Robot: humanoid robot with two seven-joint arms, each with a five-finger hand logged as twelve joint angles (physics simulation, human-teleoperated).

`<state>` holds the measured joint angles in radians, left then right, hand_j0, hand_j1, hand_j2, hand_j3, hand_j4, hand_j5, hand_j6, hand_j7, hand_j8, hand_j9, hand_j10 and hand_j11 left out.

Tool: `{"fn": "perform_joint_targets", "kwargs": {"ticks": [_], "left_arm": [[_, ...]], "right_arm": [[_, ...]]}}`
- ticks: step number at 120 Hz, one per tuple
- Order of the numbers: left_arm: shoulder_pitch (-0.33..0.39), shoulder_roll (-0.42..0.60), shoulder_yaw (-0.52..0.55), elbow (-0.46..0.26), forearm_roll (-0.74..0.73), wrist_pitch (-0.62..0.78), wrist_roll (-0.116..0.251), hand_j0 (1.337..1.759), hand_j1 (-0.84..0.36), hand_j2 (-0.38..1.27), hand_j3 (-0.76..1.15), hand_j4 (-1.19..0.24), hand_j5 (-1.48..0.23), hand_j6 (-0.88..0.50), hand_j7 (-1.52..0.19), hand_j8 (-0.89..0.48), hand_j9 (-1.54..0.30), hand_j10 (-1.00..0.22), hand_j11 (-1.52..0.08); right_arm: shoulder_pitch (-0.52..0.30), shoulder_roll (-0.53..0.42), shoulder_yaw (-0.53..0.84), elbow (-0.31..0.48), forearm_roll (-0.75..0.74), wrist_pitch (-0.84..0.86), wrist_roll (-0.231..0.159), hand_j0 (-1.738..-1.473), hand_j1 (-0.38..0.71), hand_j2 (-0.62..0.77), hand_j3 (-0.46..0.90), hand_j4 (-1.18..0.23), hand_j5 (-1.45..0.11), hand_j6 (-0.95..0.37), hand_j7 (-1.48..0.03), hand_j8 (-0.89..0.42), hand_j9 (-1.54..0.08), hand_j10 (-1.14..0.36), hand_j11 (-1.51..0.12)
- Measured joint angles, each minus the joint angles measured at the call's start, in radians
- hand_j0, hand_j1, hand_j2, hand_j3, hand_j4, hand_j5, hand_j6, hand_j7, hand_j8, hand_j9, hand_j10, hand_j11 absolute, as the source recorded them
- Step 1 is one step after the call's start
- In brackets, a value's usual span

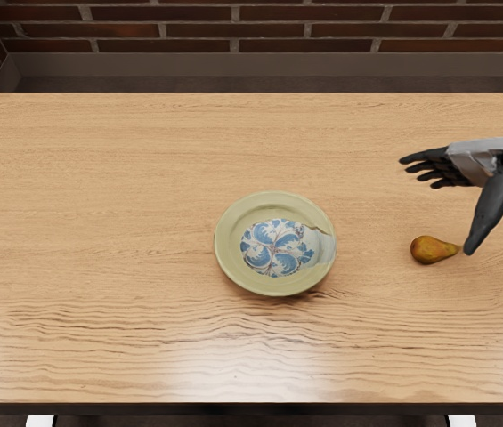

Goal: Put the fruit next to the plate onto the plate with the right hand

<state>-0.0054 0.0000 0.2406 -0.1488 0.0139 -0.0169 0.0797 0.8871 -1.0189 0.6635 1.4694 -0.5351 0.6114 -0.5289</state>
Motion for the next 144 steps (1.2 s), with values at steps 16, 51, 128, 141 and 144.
{"fn": "perform_joint_targets", "kwargs": {"ticks": [16, 51, 128, 141, 144], "left_arm": [[-0.001, 0.0, 0.0, 0.0, 0.0, 0.0, 0.0, 1.658, 0.35, 0.0, 0.0, 0.0, 0.0, 0.0, 0.0, 0.0, 0.0, 0.0, 0.0], [-0.001, 0.0, 0.0, 0.0, 0.0, 0.0, 0.0, 1.658, 0.35, 0.0, 0.0, 0.0, 0.0, 0.0, 0.0, 0.0, 0.0, 0.0, 0.0], [0.0, 0.0, 0.0, 0.0, 0.0, 0.0, 0.0, 1.658, 0.35, 0.0, 0.0, 0.0, 0.0, 0.0, 0.0, 0.0, 0.0, 0.0, 0.0], [0.001, 0.0, 0.0, 0.0, 0.0, 0.0, 0.0, 1.658, 0.35, 0.0, 0.0, 0.0, 0.0, 0.0, 0.0, 0.0, 0.0, 0.0, 0.0], [0.0, 0.0, 0.0, 0.0, 0.0, 0.0, 0.0, 1.658, 0.35, 0.0, 0.0, 0.0, 0.0, 0.0, 0.0, 0.0, 0.0, 0.0, 0.0]], "right_arm": [[0.0, -0.005, 0.0, -0.001, 0.003, 0.0, 0.005, -1.658, -0.32, -0.01, 0.0, -0.03, -0.04, -0.04, -0.04, -0.03, -0.04, -0.03, -0.04], [0.015, 0.003, -0.004, 0.015, 0.0, 0.0, -0.015, -1.658, -0.32, -0.01, 0.0, -0.03, -0.04, -0.04, -0.04, -0.03, -0.04, -0.03, -0.04], [-0.165, 0.149, -0.054, 0.241, -0.695, -0.474, -0.082, -1.658, -0.31, 0.0, 0.0, -0.04, -0.04, -0.04, -0.04, -0.04, -0.04, -0.04, -0.04], [-0.194, 0.163, -0.076, 0.254, -0.732, -0.521, -0.082, -1.658, -0.31, 0.0, 0.0, -0.04, -0.05, -0.04, -0.05, -0.04, -0.05, -0.04, -0.05], [-0.202, 0.164, -0.078, 0.258, -0.739, -0.528, -0.082, -1.658, -0.31, 0.0, 0.0, -0.04, -0.05, -0.04, -0.05, -0.04, -0.05, -0.04, -0.05]]}}
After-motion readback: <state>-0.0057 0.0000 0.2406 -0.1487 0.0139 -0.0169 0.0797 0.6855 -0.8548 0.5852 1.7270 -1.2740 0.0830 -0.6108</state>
